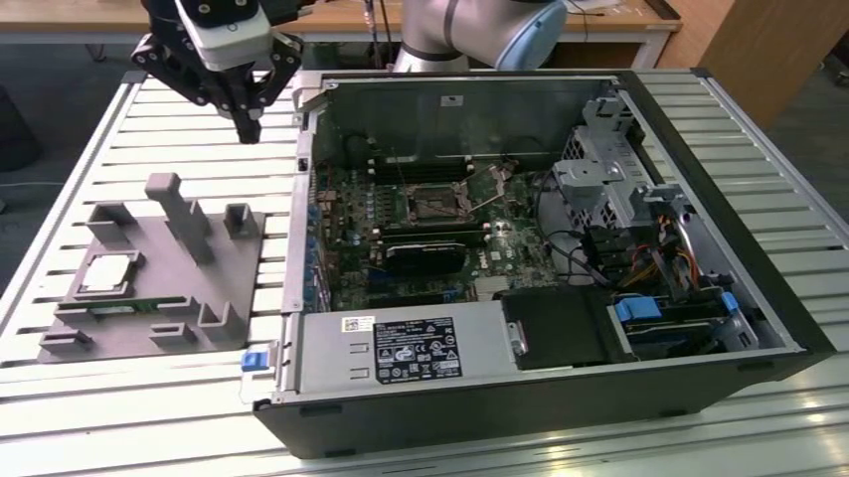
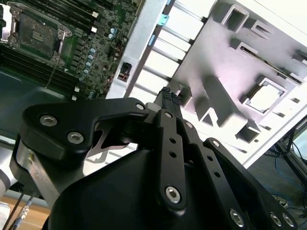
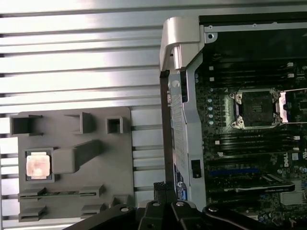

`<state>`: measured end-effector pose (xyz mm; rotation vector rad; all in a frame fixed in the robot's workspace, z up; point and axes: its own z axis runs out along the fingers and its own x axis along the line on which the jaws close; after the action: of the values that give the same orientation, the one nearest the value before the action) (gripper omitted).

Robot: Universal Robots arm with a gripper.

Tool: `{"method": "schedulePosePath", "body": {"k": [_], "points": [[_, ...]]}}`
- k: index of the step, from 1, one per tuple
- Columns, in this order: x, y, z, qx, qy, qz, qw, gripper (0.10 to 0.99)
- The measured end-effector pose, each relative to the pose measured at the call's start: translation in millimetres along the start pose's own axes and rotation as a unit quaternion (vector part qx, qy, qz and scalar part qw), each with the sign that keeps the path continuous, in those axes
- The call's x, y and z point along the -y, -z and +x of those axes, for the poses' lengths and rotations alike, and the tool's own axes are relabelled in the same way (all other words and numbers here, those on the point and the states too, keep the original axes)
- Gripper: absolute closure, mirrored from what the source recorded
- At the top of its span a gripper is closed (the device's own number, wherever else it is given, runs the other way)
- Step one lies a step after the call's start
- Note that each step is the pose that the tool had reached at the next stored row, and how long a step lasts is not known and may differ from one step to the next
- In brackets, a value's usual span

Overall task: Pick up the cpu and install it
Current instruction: 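Reach for the cpu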

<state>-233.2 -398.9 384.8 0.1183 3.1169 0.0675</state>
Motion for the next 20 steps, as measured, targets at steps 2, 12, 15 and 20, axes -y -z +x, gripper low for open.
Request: {"method": "schedulePosePath", "body": {"k": [2,12,15,20], "points": [[0.1,-0.1,1.4,0.0,0.0,0.0,1.0,0.98],[0.7,-0.5,8.2,-0.0001,0.0,0.0,1.0,0.98],[0.8,-0.7,10.2,-0.0001,0.0,0.0,1.0,0.98],[1.1,-0.9,13.2,-0.0003,0.0,0.0,1.0,0.98]]}}
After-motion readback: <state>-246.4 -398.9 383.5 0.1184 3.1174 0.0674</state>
